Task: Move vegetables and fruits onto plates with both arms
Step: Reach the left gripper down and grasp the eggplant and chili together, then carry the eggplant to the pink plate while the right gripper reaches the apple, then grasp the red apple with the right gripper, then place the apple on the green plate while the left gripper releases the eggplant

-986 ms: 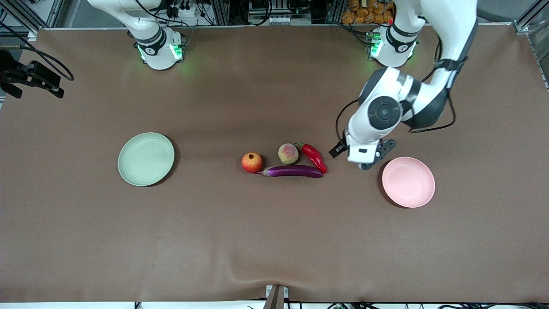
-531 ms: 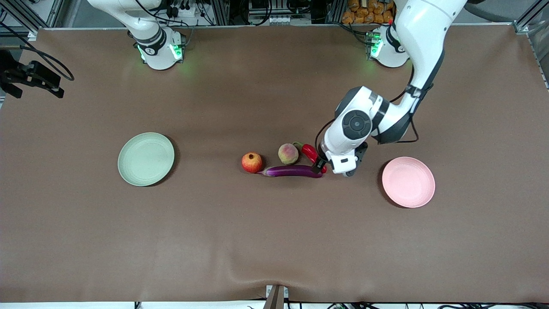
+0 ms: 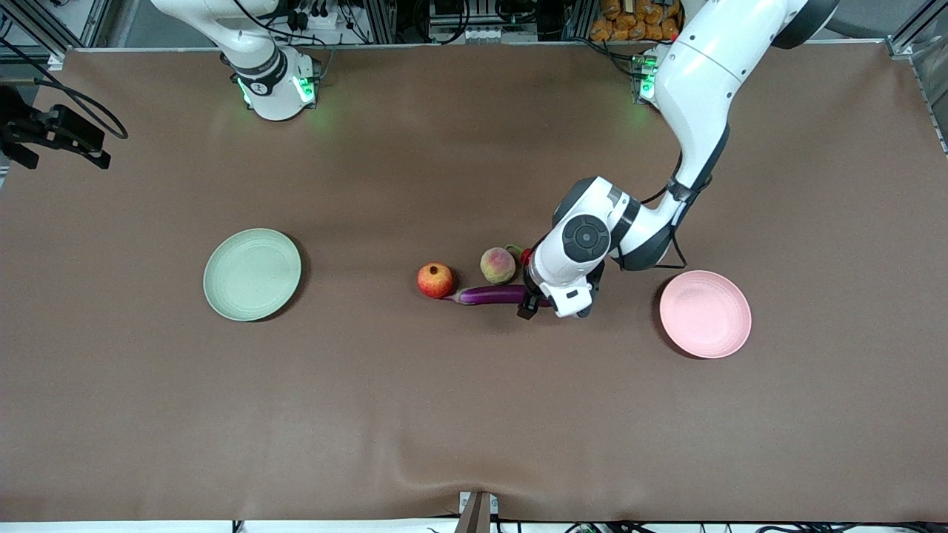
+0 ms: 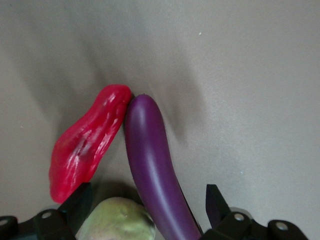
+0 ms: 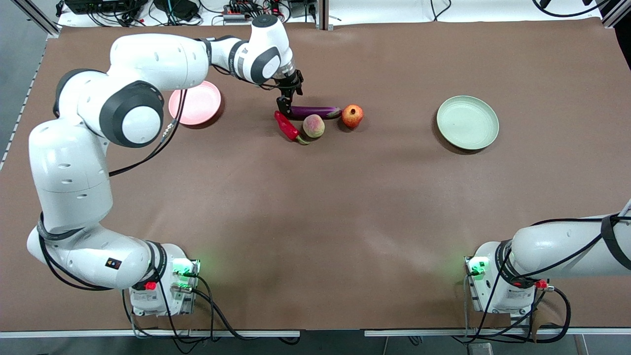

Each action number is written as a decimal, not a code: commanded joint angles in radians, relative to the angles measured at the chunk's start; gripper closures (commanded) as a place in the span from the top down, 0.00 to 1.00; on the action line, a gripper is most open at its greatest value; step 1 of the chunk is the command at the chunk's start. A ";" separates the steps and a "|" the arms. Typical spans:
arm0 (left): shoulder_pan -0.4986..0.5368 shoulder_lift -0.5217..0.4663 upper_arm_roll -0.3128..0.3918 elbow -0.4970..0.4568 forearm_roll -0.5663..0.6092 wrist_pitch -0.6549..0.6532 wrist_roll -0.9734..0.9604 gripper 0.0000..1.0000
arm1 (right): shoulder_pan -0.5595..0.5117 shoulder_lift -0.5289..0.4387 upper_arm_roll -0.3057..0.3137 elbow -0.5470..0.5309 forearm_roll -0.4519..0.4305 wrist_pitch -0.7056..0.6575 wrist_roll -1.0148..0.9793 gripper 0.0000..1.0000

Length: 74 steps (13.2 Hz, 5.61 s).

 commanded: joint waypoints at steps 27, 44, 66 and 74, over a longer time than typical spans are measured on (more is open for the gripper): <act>0.252 -0.150 0.008 0.122 0.008 -0.450 0.643 0.00 | 0.024 0.240 0.022 0.051 -0.041 0.091 0.035 1.00; 0.698 -0.170 0.008 -0.167 0.079 -0.176 1.494 0.00 | 0.413 0.657 0.054 0.022 0.323 0.633 0.984 1.00; 0.743 -0.106 -0.003 -0.142 -0.064 -0.153 1.581 0.07 | 0.493 0.734 0.096 -0.115 0.315 0.875 1.093 0.00; 0.729 -0.095 -0.003 -0.139 -0.104 -0.151 1.564 1.00 | 0.227 0.558 0.090 -0.019 0.191 0.336 0.807 0.00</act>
